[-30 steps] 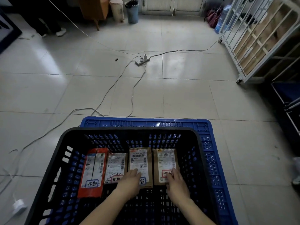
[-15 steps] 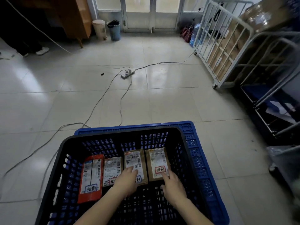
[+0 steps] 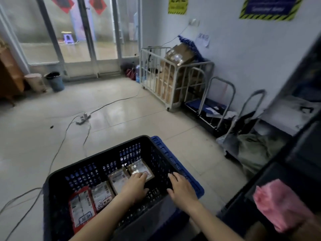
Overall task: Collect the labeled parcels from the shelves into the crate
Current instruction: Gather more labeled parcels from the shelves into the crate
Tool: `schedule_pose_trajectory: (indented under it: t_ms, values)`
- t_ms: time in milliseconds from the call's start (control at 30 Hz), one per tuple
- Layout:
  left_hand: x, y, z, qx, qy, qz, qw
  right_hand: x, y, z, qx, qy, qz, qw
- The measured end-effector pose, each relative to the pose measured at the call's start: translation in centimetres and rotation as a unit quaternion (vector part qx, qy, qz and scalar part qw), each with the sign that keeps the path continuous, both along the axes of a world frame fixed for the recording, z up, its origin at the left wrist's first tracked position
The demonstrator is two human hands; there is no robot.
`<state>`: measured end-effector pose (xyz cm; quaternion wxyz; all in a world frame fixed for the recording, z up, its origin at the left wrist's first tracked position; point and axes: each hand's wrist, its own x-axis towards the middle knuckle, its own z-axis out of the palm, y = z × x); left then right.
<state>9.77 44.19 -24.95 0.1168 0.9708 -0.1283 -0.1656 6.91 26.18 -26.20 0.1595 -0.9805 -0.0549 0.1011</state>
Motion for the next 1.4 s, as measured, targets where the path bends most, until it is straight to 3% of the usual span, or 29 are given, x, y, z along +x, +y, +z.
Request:
schedule_pose_trajectory:
  t_ms: [267, 633, 733, 1033, 1400]
  values:
    - [-4.8, -9.3, 6.0, -0.042, -0.062, -0.147, 0.986, -10.6, -9.0, 6.4, -0.014, -0.085, -0.157, 0.984]
    - [-19.6, -25.3, 11.4, -0.097, -0.104, -0.344, 0.928, -32.4, -20.1, 12.1, -0.063, -0.121, -0.377, 0.916]
    - [-24.9, -28.4, 12.3, -0.131, -0.1, -0.395, 0.904, -38.9, -21.9, 12.8, -0.063, -0.118, -0.412, 0.901]
    - [-41.7, -34.0, 13.5, -0.126, -0.089, -0.452, 0.879, -56.8, -25.2, 14.3, -0.105, -0.111, -0.484, 0.862]
    - [-55.7, -38.2, 14.4, -0.128, -0.087, -0.521, 0.839, -71.8, -26.5, 15.2, -0.13, -0.112, -0.532, 0.829]
